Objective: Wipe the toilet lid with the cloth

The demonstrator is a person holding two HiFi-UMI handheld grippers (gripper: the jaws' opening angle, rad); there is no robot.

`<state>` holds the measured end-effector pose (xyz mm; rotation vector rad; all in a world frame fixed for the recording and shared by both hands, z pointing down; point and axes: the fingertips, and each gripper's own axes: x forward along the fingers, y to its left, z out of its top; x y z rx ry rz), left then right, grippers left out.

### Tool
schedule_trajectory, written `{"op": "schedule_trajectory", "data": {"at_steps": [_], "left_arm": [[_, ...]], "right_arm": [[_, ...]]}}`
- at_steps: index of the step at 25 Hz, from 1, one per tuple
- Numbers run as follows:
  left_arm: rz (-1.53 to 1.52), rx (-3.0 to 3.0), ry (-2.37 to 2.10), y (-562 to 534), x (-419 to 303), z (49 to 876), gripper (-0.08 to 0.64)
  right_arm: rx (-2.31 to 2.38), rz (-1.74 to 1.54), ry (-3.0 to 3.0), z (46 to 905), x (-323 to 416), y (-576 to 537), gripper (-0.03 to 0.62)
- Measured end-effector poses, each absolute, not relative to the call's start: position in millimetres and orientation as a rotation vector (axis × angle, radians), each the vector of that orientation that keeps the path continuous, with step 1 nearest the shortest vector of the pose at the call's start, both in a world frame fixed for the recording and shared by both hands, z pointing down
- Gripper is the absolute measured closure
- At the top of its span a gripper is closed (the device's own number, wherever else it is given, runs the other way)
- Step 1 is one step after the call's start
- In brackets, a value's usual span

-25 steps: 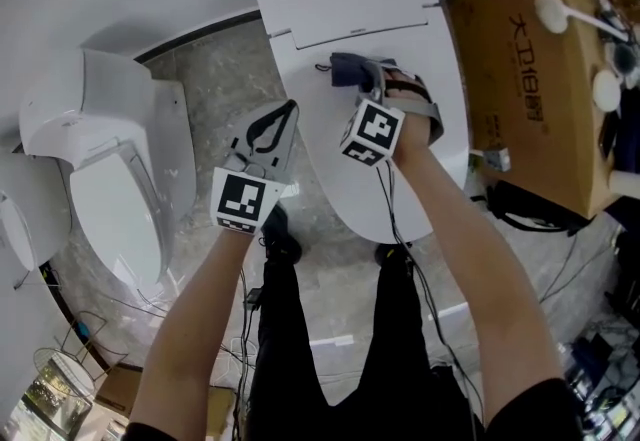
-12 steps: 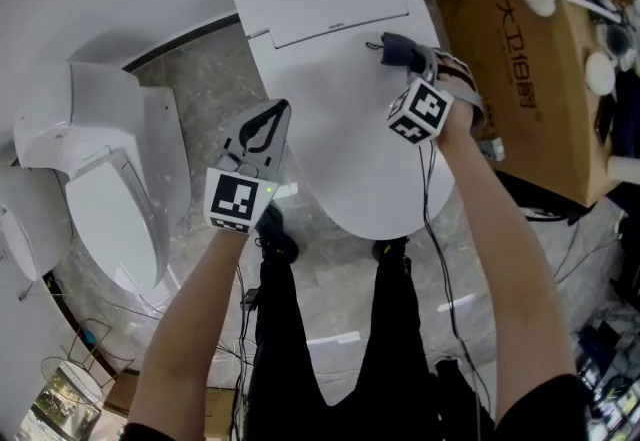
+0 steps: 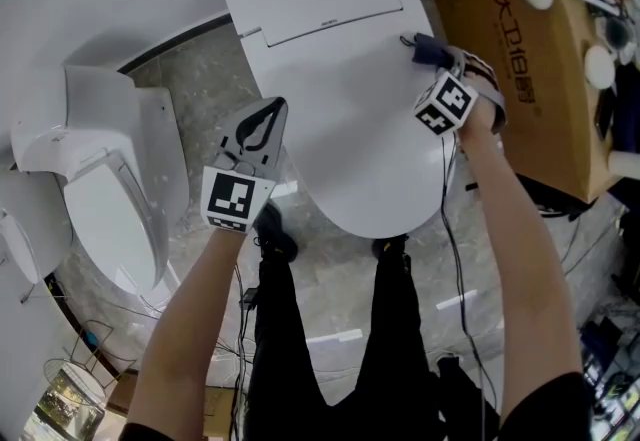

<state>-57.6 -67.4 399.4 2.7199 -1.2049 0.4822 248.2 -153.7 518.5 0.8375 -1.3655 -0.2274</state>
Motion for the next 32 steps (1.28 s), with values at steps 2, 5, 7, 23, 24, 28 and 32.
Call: {"op": "schedule_trajectory", "data": {"at_steps": [2,5,7,23,24,28,32], "left_arm": [[0.481,2.725,-1.203,-66.8,-55.9,400.1,0.541],[0.489,2.724,-1.187,-64.0,-53.6,402.9,0.542],[0.495,2.733,-1.180,-63.9,-54.4,403.9,0.542],[0.476,2.708,-1.175,-65.1,-57.1,401.6,0.541],[0.474,2.711,-1.176,-65.0,-57.4,401.8,0.543],[0.478,2.730,-1.178,-65.7,-58.7,403.1,0.542],[0.473,2.723,-1.184,-66.6,-60.4,404.7,0.541]], "right_arm": [[0.840,-0.209,-1.358,522.8,255.5,-151.3,0.525],[0.836,-0.177,-1.349,531.3,261.2,-145.2,0.525],[0.827,-0.165,-1.350,536.8,258.5,-141.7,0.525],[0.757,-0.147,-1.390,554.1,209.3,-124.2,0.525],[0.756,-0.149,-1.392,554.2,206.7,-123.6,0.525],[0.744,-0.162,-1.406,554.6,194.5,-120.7,0.525],[0.744,-0.172,-1.418,553.4,179.1,-117.9,0.525]]}}
